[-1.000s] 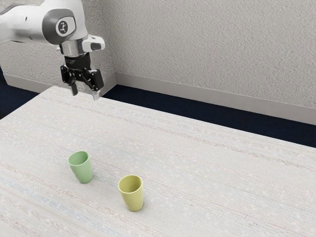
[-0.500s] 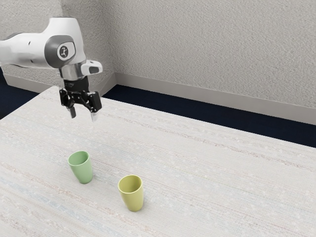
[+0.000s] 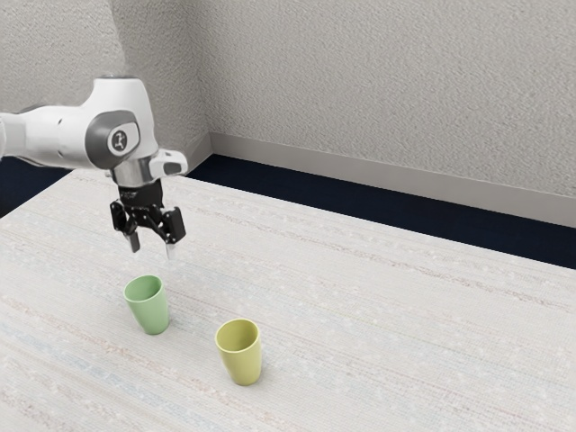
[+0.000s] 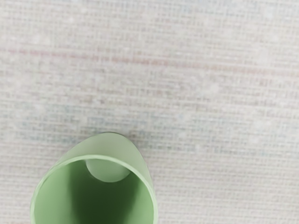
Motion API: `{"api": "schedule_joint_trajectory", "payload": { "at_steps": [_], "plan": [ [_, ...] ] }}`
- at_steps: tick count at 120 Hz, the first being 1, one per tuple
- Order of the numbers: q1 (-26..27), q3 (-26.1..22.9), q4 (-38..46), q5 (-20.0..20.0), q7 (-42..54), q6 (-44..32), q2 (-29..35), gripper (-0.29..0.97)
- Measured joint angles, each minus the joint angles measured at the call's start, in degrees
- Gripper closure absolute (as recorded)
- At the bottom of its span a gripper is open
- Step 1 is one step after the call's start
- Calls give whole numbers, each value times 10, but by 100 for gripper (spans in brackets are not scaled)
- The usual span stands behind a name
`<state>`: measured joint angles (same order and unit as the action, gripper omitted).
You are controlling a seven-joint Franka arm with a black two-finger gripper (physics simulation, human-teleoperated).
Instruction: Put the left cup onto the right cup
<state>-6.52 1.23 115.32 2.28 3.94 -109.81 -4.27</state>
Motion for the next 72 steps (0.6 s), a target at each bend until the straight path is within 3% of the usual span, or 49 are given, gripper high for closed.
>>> {"api": "schedule_joint_trajectory", "payload": {
  "at_steps": [72],
  "plan": [
    [0,0,79,0,-4,-105,-9,13]
  ]
}}
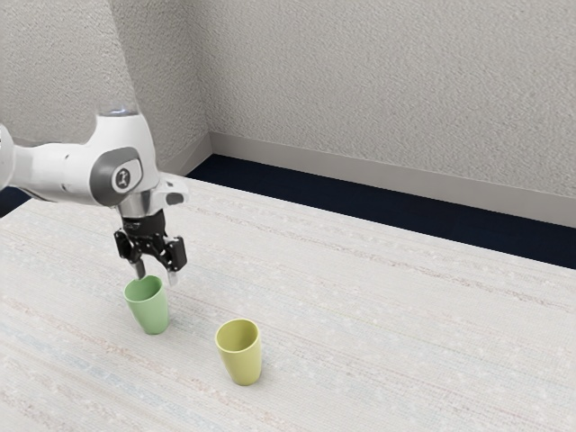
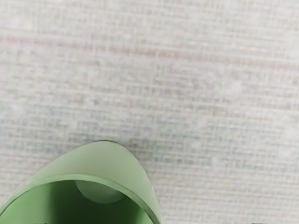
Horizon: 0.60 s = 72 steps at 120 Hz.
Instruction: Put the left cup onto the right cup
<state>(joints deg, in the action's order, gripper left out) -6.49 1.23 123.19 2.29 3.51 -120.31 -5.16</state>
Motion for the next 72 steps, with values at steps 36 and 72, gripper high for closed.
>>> {"api": "schedule_joint_trajectory", "payload": {
  "at_steps": [36,72],
  "plan": [
    [8,0,1,0,-2,-26,-17,16],
    [8,0,8,1,-6,-37,-29,18]
  ]
}}
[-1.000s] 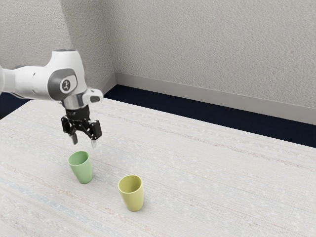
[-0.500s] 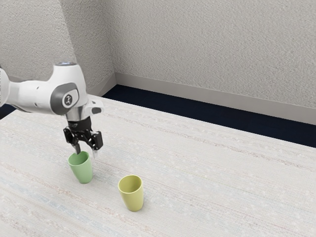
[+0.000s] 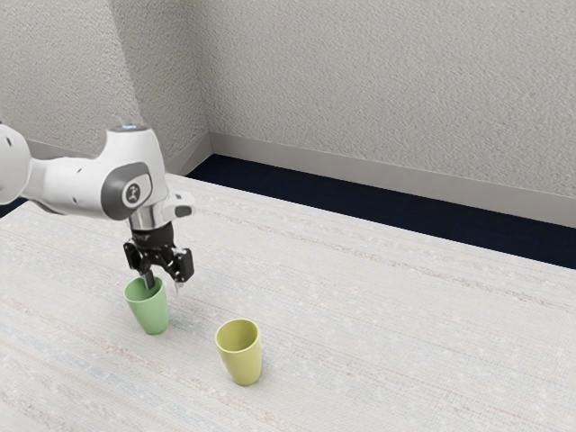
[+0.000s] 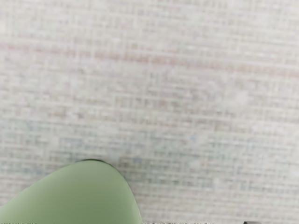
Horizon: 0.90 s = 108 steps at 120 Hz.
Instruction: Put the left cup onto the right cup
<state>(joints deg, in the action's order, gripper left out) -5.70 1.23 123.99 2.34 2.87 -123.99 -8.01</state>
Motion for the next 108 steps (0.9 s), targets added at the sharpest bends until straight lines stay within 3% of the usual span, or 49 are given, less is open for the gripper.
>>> {"api": "schedule_joint_trajectory", "payload": {
  "at_steps": [36,108],
  "plan": [
    [-4,0,16,4,-7,-11,1,24],
    [-4,0,19,5,-24,-18,-5,49]
  ]
}}
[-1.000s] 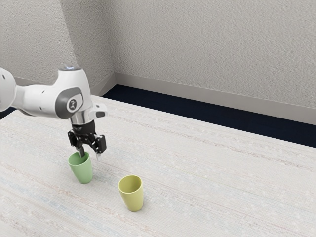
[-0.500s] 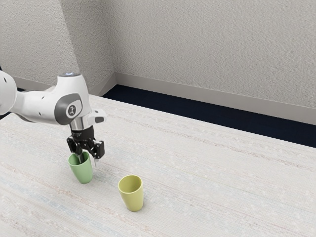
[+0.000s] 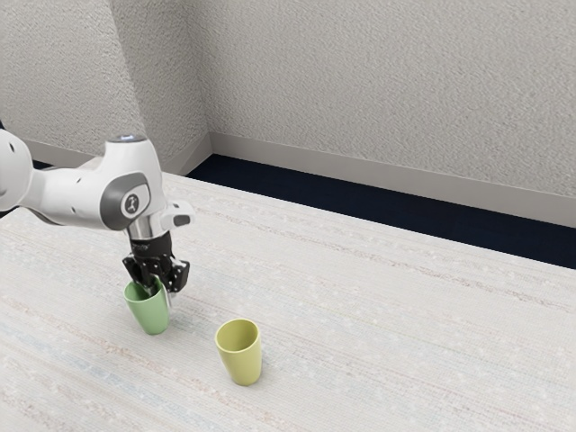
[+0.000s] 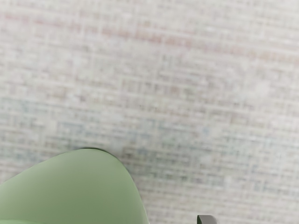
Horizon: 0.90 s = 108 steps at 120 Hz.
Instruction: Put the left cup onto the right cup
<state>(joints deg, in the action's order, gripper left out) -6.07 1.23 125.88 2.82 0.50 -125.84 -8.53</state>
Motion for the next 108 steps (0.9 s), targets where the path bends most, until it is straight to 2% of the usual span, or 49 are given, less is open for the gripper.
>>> {"api": "schedule_joint_trajectory", "payload": {
  "at_steps": [54,108],
  "plan": [
    [3,1,-1,-2,-9,0,0,73],
    [5,1,-1,-13,-22,5,16,78]
  ]
}}
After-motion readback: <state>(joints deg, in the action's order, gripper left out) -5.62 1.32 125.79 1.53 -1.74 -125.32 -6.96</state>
